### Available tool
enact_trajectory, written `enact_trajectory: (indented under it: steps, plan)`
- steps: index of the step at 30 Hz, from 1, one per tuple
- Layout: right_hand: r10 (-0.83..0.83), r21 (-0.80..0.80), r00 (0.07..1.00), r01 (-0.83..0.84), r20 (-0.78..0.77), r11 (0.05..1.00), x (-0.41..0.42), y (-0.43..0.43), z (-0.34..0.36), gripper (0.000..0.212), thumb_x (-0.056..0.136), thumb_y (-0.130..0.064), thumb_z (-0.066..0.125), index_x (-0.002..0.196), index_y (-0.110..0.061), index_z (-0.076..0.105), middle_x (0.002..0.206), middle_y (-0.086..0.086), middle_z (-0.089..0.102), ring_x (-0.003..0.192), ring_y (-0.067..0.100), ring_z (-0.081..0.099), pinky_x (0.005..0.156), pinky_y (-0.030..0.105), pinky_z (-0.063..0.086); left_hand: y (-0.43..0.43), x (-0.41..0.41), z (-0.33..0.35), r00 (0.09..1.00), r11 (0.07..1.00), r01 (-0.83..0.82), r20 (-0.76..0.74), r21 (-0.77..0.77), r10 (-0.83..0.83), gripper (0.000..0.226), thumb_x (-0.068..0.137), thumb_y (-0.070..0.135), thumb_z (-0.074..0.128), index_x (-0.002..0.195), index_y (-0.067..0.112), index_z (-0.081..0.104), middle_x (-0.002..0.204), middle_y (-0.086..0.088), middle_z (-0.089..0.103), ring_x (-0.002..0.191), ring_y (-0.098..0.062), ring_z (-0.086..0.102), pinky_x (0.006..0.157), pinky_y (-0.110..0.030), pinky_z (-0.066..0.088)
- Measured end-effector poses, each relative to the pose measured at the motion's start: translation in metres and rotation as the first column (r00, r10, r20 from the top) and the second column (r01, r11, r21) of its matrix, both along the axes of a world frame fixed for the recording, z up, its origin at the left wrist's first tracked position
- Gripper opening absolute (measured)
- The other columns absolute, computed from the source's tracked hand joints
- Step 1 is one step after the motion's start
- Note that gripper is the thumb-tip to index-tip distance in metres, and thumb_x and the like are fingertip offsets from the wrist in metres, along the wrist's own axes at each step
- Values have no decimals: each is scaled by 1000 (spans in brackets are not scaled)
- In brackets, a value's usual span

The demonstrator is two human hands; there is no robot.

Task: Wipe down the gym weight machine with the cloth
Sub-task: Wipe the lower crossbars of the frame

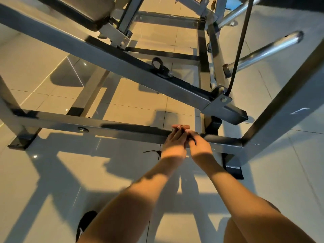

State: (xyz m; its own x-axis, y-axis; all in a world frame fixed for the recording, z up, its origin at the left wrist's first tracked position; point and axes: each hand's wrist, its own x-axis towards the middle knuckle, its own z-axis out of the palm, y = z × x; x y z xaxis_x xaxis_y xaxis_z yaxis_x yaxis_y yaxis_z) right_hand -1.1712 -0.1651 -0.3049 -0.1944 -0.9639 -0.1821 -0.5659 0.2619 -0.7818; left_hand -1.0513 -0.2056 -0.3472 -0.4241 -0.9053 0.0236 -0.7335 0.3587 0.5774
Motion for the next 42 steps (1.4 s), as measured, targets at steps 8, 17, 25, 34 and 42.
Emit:
enact_trajectory:
  steps: [8, 17, 25, 34, 42]
  plan:
    - [12, 22, 999, -13, 32, 1000, -7, 3, -7, 38, 106, -18, 48, 143, -20, 56, 127, 6, 63, 107, 14, 55, 101, 21, 41, -11, 58, 16, 938, 938, -325, 83, -124, 336, 38, 109, 33, 33, 143, 27, 50, 146, 2, 54, 141, -20, 43, 120, -34, 23]
    - [-26, -81, 979, 43, 200, 996, -23, 18, -5, 30, 105, -17, 51, 133, -22, 60, 127, -5, 64, 117, 9, 59, 104, 21, 45, 3, -19, 16, 992, 992, -43, -109, 116, 55, 38, 106, 21, 46, 143, 19, 54, 151, -3, 50, 140, -24, 43, 118, -34, 30]
    - [-25, 89, 802, -35, 597, 995, -11, 32, -8, 41, 98, -32, 58, 139, -29, 59, 129, -1, 68, 122, 19, 63, 106, 39, 50, 58, -11, 43, 491, 740, -22, -638, 672, 593, 33, 106, 19, 48, 137, 28, 47, 114, 1, 64, 100, -10, 63, 96, -31, 51]
    - [-19, 122, 815, -64, 580, 990, 8, 26, -6, 28, 99, -34, 54, 120, -25, 71, 111, 5, 74, 111, 24, 67, 105, 48, 50, 65, 34, 2, 779, 895, -182, -496, 407, 384, 58, 73, 55, 66, 120, 21, 65, 105, -4, 74, 97, -22, 70, 88, -41, 56]
    - [54, -231, 998, -62, -44, 971, -18, 15, -17, 29, 104, -11, 51, 129, -7, 66, 128, 9, 65, 121, 22, 55, 113, 28, 36, 47, 42, -19, 572, 725, -526, -446, 445, 689, 43, 94, 16, 70, 135, 11, 61, 123, -8, 69, 112, -22, 62, 97, -28, 48]
